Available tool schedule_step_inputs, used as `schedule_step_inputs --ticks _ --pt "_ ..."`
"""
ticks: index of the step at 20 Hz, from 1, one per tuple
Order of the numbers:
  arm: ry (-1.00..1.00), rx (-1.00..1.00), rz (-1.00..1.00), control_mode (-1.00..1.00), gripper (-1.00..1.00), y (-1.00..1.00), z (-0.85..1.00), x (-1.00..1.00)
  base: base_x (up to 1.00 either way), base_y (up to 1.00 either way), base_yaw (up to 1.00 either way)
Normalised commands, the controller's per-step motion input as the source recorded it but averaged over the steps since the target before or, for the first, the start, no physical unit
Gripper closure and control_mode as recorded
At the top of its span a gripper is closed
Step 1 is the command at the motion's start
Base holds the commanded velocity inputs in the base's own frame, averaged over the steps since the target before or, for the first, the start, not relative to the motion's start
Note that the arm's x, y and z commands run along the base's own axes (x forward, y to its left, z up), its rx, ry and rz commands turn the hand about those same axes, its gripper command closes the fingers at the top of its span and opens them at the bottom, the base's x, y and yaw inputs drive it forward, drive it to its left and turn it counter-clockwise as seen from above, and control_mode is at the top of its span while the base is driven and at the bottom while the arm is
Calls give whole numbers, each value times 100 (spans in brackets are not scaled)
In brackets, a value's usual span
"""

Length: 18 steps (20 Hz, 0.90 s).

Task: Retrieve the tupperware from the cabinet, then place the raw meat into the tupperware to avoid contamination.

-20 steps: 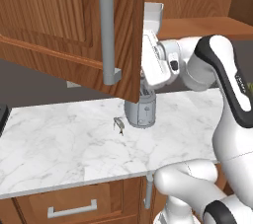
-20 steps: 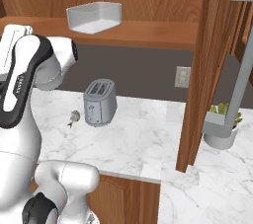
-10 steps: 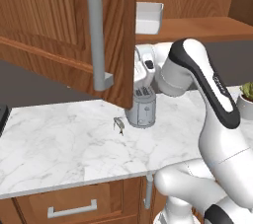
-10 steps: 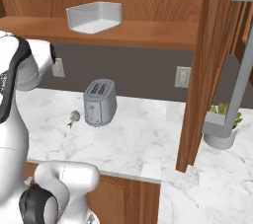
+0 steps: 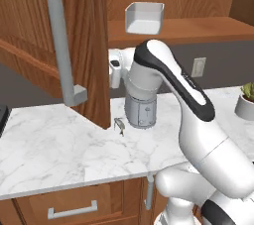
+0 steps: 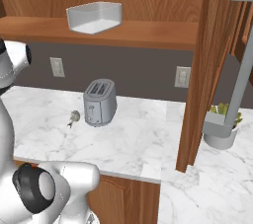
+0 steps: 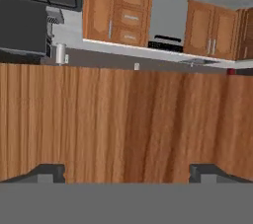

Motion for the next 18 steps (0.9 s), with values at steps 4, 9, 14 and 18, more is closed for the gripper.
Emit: schedule_step_inputs --ticks 4,9,14,18 --pt "22 -5 4 -100 -100 82 0 0 0 0 0" --pt "21 -6 1 -100 -100 80 0 5 0 0 0" --pt "2 -2 -1 -100 -100 28 0 3 0 0 0" --pt "0 0 3 -100 -100 -11 0 5 0 0 0"
